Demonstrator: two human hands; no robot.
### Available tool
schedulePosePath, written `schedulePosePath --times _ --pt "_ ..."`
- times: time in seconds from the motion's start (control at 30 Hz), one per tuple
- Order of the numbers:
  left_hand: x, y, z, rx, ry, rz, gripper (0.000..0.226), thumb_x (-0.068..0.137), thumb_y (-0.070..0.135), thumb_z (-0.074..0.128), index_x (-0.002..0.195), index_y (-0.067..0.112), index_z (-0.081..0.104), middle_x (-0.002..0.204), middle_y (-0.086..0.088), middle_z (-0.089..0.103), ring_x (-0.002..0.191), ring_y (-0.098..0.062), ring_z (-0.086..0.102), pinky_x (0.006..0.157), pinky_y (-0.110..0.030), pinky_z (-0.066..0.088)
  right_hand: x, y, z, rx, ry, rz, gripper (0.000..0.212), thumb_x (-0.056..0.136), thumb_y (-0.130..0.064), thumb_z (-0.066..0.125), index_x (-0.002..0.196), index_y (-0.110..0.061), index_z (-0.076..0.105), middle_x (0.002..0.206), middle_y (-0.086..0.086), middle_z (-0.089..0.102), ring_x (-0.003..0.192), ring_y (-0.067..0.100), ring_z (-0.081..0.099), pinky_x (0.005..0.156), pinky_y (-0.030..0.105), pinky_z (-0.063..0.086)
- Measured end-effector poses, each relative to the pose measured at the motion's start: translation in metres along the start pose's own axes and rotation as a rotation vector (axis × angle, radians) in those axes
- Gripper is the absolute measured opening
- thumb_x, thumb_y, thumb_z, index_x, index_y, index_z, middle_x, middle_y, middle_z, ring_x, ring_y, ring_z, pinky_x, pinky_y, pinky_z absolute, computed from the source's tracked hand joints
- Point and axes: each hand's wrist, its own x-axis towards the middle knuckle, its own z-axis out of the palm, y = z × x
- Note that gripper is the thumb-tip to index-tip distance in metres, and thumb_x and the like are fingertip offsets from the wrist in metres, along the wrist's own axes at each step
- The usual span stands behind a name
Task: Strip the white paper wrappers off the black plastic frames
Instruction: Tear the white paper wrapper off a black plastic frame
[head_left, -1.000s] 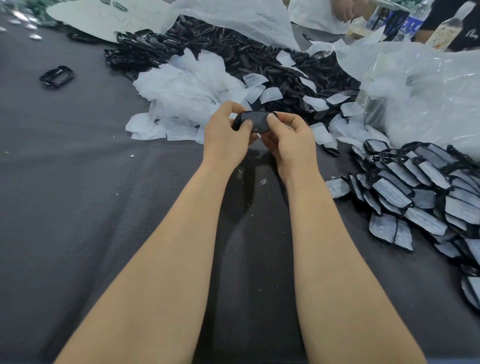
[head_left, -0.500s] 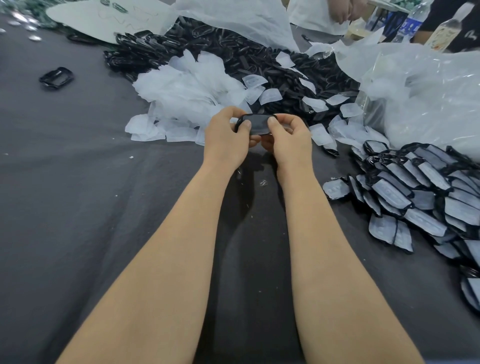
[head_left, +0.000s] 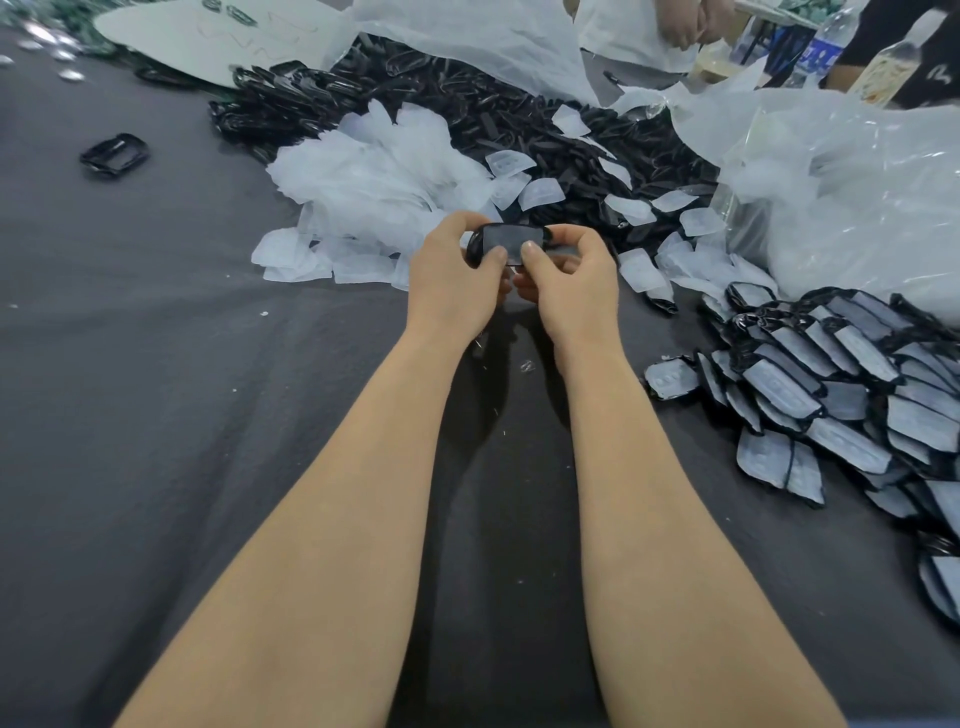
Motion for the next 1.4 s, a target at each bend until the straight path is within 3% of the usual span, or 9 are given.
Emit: schedulePosePath --times 0.17,0.33,0.53,0.67,0.8,0.87,1.0,1.27,1.4 --pt "0.0007 0.0 0.0008 -0.052 0.012 -0.027 0.02 0.095 0.004 0.052 0.107 0.02 0.052 0.092 -0.011 0.067 0.049 0.003 0.061 0.052 -0.007 0.047 -0.0027 -0.001 0.0028 -0.086 -0.005 -0.017 0.027 0.087 -0.009 0.065 0.107 -0.016 0.048 0.103 0.017 0.065 0.095 0.031 0.065 0.09 0.047 0.052" --pt "0.0021 -0.0012 0.0019 -0.044 0.008 -0.041 0.03 0.096 0.003 0.048 0.125 0.01 0.053 0.103 -0.016 0.067 0.048 0.004 0.061 0.052 -0.009 0.048 0.0006 0.0014 -0.001 0.015 0.005 0.001 0.017 0.092 -0.004 0.055 0.106 -0.013 0.051 0.095 0.014 0.066 0.069 0.013 0.067 0.075 0.029 0.057" --pt "0.0018 -0.0015 0.0009 0.019 0.002 -0.032 0.03 0.097 0.004 0.046 0.125 0.012 0.055 0.104 -0.013 0.068 0.052 0.001 0.063 0.054 -0.009 0.05 0.0012 0.0027 -0.001 -0.016 0.035 -0.015 0.014 0.093 -0.003 0.052 0.104 -0.012 0.053 0.083 0.001 0.064 0.06 0.005 0.066 0.064 0.023 0.056" --pt "0.0012 -0.0012 0.0008 0.056 0.001 -0.027 0.029 0.096 0.005 0.047 0.123 0.014 0.056 0.108 -0.013 0.067 0.085 -0.017 0.07 0.08 -0.029 0.057 -0.0012 0.0014 0.0005 -0.128 0.057 -0.037 0.014 0.092 -0.004 0.05 0.102 -0.013 0.053 0.096 0.012 0.067 0.077 0.02 0.069 0.077 0.037 0.058" --pt "-0.0009 0.0 0.0011 0.078 -0.008 -0.031 0.029 0.096 0.006 0.046 0.122 0.016 0.056 0.111 -0.012 0.067 0.102 -0.026 0.065 0.093 -0.041 0.052 -0.0026 0.0006 0.0 -0.258 0.073 -0.099 0.022 0.09 -0.005 0.05 0.111 -0.007 0.056 0.086 0.001 0.063 0.074 0.009 0.066 0.077 0.032 0.057" --pt "-0.0012 0.0 0.0011 0.101 -0.007 -0.008 0.029 0.096 0.006 0.045 0.121 0.016 0.056 0.109 -0.012 0.067 0.1 -0.026 0.065 0.092 -0.037 0.053 -0.0034 0.0006 -0.0003 -0.252 0.067 -0.104 0.021 0.089 -0.003 0.05 0.108 -0.006 0.056 0.079 -0.003 0.062 0.064 0.003 0.065 0.071 0.027 0.058" --pt "-0.002 -0.0017 0.002 0.107 -0.005 0.044 0.027 0.096 0.004 0.044 0.115 0.017 0.057 0.093 -0.007 0.066 0.067 -0.005 0.065 0.065 -0.011 0.052 -0.0046 0.0005 0.0007 -0.234 0.082 -0.08 0.015 0.086 -0.002 0.052 0.1 -0.009 0.051 0.084 0.012 0.067 0.073 0.023 0.069 0.075 0.042 0.058" --pt "-0.0005 -0.0009 0.002 0.115 -0.004 0.032 0.028 0.097 0.006 0.044 0.121 0.017 0.055 0.108 -0.011 0.066 0.095 -0.022 0.066 0.084 -0.029 0.055 -0.0057 -0.0012 0.0013 -0.185 0.07 -0.068 0.009 0.092 -0.009 0.049 0.1 -0.012 0.053 0.089 0.01 0.068 0.069 0.016 0.069 0.074 0.04 0.059" --pt "0.001 -0.0027 0.0019 0.095 0.001 0.03 0.028 0.097 0.005 0.045 0.121 0.016 0.055 0.102 -0.009 0.066 0.074 -0.006 0.067 0.074 -0.02 0.056 -0.0042 -0.0003 0.0 -0.216 0.07 -0.09 0.005 0.096 -0.008 0.048 0.097 -0.013 0.05 0.089 0.011 0.068 0.064 0.01 0.067 0.071 0.034 0.059"
